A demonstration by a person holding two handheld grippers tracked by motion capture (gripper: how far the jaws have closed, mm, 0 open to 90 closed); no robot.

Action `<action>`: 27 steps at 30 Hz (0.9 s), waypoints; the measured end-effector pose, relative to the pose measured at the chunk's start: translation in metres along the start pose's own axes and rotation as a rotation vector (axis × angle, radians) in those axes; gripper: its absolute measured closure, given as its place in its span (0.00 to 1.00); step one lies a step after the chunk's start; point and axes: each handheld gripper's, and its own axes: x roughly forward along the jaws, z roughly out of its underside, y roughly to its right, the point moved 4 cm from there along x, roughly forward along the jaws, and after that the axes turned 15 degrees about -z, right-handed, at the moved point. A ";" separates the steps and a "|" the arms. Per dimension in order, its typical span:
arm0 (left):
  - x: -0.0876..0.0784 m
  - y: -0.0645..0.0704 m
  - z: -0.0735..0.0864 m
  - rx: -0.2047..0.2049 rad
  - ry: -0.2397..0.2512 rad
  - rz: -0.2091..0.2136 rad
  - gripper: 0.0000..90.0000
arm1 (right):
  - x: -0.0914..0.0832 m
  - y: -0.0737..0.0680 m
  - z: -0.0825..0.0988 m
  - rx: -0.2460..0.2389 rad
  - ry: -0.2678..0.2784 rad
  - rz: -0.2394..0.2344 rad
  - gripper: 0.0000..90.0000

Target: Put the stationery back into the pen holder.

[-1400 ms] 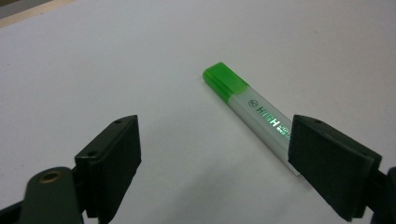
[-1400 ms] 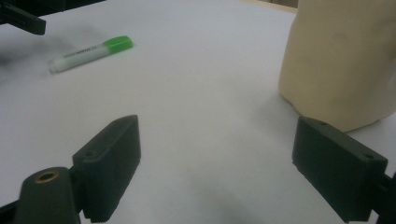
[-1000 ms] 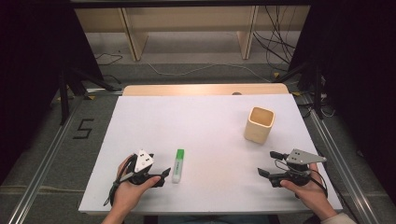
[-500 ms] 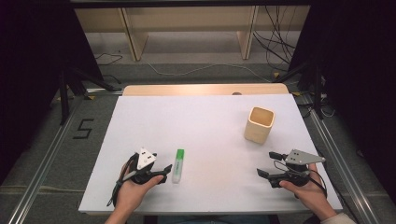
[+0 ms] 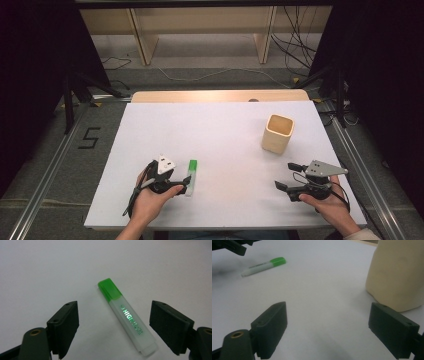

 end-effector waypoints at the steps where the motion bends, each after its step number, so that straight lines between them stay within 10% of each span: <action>1: 0.001 0.001 0.000 -0.007 -0.012 -0.002 0.27 | 0.000 0.000 0.000 0.000 0.000 0.001 0.18; 5: 0.001 0.004 -0.004 -0.001 -0.038 -0.006 0.36 | 0.000 -0.001 0.000 -0.001 0.001 -0.001 0.18; 14: -0.001 0.020 -0.016 0.072 -0.083 0.061 0.99 | 0.000 -0.001 0.000 0.000 0.002 -0.001 0.18; 27: 0.020 0.051 -0.012 0.216 -0.256 0.143 1.00 | -0.001 0.000 0.000 -0.001 0.002 0.000 0.18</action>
